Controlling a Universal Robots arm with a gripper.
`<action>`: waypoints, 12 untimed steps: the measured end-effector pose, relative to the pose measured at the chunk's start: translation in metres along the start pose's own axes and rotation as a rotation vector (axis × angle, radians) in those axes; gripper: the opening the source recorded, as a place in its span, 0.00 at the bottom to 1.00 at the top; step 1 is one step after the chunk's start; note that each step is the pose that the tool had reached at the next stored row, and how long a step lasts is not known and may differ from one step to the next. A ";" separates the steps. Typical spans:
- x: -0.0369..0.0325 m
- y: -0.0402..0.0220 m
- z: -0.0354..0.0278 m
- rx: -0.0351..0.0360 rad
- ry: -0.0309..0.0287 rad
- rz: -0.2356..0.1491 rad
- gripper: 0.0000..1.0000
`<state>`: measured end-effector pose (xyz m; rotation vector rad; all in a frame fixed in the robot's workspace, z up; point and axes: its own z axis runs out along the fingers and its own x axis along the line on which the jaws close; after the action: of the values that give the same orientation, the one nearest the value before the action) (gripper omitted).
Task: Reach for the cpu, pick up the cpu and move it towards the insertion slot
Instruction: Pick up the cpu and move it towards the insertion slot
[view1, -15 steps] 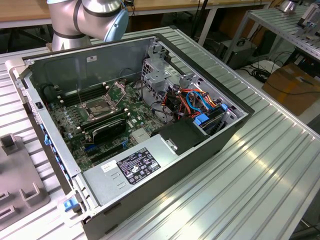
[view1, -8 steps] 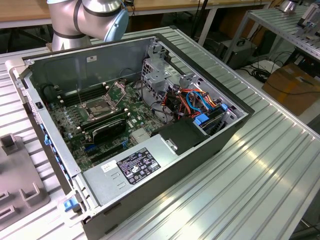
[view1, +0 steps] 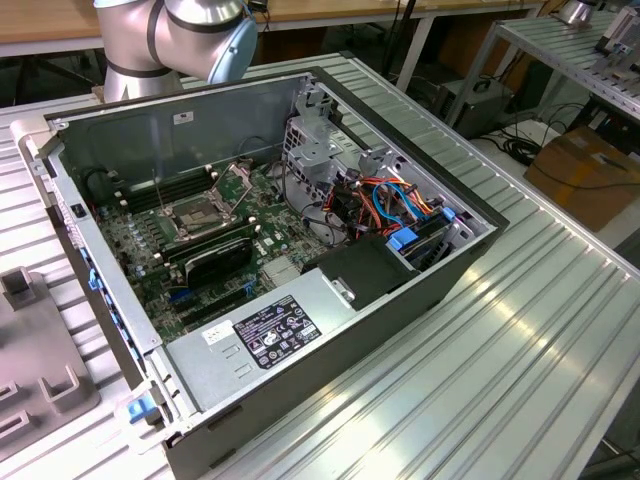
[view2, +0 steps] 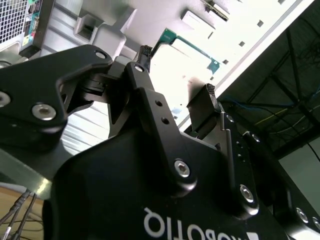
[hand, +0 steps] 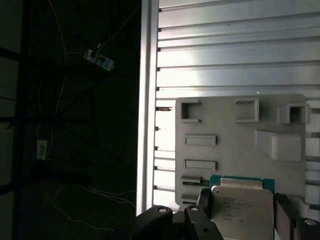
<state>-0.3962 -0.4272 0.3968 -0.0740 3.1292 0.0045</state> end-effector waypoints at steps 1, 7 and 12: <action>-0.0022 -0.0001 0.0001 0.0000 0.0001 0.000 0.55; -0.0152 -0.0008 0.0003 -0.0028 0.0304 0.000 0.55; -0.0187 -0.0009 0.0003 -0.0029 0.0304 0.000 0.55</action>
<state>-0.3774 -0.4272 0.3967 -0.0741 3.1597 0.0079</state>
